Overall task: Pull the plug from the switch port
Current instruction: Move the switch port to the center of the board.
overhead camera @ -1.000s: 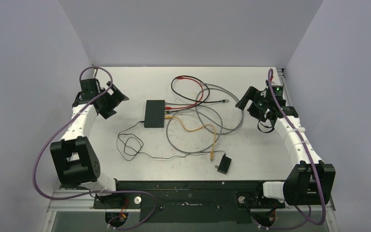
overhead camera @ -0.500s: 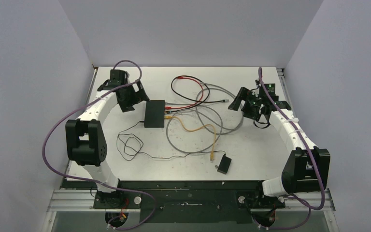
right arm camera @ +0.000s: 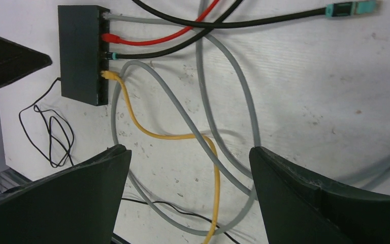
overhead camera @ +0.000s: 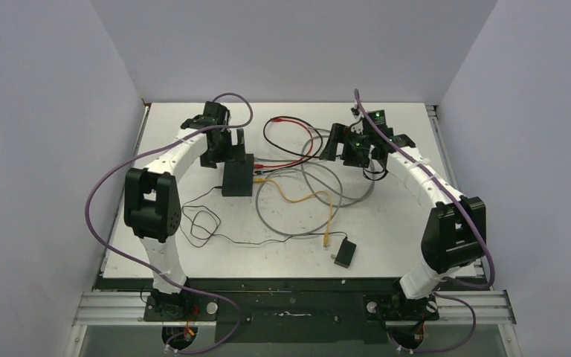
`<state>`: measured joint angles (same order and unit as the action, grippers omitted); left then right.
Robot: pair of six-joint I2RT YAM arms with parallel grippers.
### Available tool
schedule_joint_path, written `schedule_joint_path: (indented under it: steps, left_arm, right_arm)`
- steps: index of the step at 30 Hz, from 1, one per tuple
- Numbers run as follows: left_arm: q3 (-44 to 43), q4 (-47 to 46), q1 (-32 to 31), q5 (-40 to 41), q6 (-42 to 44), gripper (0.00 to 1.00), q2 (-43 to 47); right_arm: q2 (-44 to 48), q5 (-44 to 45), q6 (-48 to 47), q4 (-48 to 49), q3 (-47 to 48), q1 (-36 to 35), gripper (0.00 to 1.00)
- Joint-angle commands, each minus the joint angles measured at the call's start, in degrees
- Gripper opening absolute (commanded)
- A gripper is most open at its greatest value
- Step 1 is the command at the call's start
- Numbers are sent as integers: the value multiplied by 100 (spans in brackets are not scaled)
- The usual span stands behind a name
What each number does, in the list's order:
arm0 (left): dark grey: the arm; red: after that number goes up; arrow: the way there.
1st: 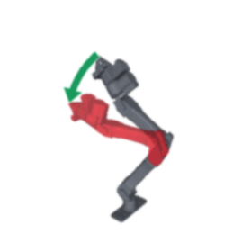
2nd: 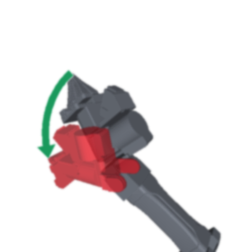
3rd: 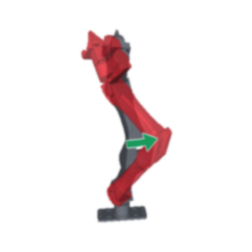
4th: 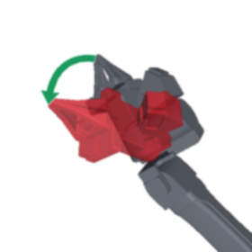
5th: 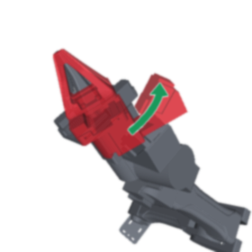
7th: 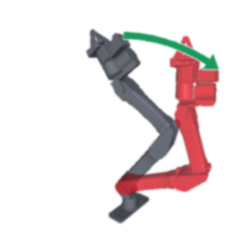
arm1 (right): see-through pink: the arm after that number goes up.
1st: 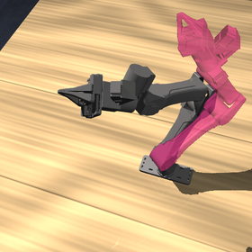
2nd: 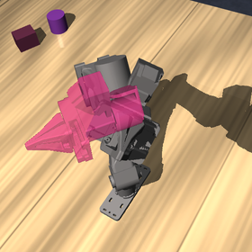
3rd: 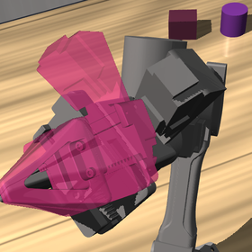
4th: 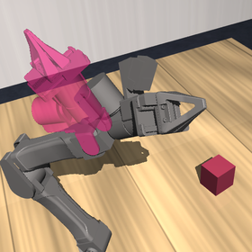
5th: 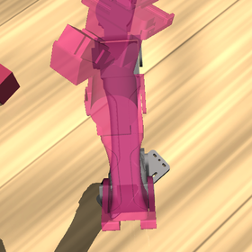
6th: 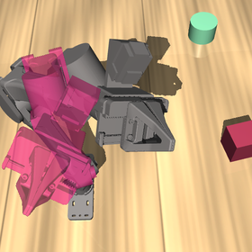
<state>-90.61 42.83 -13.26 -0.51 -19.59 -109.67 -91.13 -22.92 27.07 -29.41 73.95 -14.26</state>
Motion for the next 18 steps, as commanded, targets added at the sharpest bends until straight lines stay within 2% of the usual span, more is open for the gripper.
schedule_joint_path:
  steps: [1,11,18]
  left_arm:
    - [-413,293,-339,507,385,96,-272]
    - [-257,452,-906,1215,734,96,-617]
    - [-168,491,-969,1393,694,96,-713]
  right_arm:
    - [-324,103,-150,66,683,-347,90]
    - [-552,72,-186,-41,940,-595,90]
    - [-529,112,-196,-81,867,-602,90]
